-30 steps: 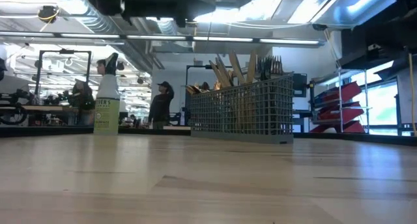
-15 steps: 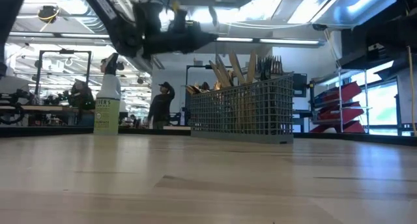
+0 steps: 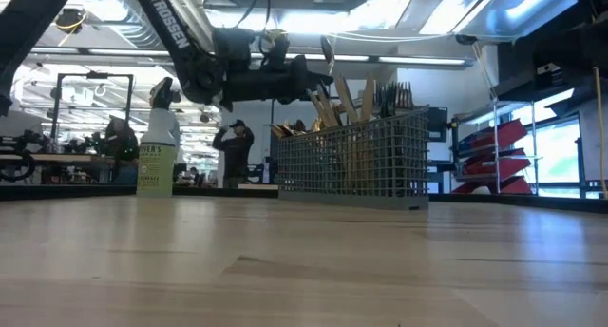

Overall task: Sort silverware
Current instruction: Put the green spoon on the gray silverware organizer

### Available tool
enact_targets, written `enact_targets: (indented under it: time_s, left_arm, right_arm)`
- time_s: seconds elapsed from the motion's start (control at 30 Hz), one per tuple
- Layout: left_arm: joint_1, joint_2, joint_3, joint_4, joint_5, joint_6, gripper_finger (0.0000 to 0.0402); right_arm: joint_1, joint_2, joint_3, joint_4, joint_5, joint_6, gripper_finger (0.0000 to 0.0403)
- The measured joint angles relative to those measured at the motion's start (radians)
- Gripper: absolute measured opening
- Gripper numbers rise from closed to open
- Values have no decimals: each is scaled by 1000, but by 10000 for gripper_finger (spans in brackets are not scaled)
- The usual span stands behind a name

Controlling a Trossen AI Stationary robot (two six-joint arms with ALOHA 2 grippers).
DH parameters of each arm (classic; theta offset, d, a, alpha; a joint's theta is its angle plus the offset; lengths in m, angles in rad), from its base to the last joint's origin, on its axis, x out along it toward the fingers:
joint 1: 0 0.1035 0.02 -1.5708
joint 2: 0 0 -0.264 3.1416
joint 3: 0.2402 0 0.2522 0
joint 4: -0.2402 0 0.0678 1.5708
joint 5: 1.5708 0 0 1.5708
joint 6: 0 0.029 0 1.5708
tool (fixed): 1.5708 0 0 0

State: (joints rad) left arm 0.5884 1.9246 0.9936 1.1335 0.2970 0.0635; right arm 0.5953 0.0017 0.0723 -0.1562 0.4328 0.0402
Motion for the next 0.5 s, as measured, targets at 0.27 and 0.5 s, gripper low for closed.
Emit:
enact_targets:
  time_s: [0.27,0.5]
  left_arm:
    - [19,11,-1,-52,-27,-52,27]
    - [21,12,-2,-89,-32,-103,100]
  right_arm:
    - [0,0,0,0,-9,0,0]
    - [0,0,0,2,-26,0,0]
